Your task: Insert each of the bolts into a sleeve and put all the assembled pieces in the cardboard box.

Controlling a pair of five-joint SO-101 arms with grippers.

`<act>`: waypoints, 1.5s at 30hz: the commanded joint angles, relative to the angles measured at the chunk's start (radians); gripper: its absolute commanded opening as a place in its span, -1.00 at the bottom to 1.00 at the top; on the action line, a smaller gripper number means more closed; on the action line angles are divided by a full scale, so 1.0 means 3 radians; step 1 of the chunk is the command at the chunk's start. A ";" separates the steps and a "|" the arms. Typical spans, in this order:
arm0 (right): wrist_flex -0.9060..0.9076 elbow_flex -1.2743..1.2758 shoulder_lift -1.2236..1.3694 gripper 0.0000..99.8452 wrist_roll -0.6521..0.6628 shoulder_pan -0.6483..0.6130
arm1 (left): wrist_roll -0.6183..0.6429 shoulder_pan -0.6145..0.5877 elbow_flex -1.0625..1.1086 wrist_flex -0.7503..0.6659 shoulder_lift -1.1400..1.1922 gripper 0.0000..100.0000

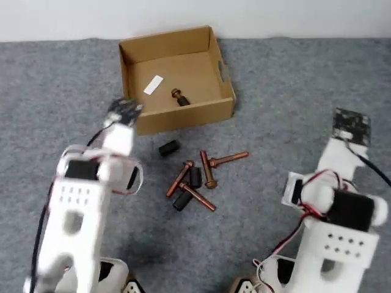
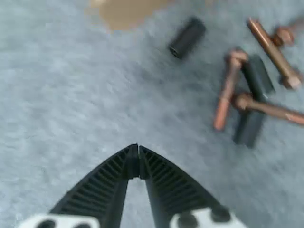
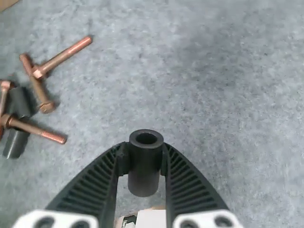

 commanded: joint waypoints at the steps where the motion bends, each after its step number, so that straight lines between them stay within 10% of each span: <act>1: -0.0105 0.0133 -0.0253 -0.98 -0.0031 0.0166 | -0.0031 0.0225 -0.0928 0.0501 0.0767 -0.98; 12: -0.0202 0.0435 -0.0560 -0.98 -0.0026 0.0422 | -0.0481 0.0593 -0.2591 0.1100 0.2368 -0.98; 18: -0.0202 0.0435 -0.0560 -0.98 -0.0026 0.0432 | -0.0486 0.0772 -0.2723 0.1084 0.2700 -0.73; 45: -0.0315 0.0440 -0.0534 -0.98 -0.0026 0.0422 | -0.0481 0.0880 -0.3956 0.0967 0.4204 -0.72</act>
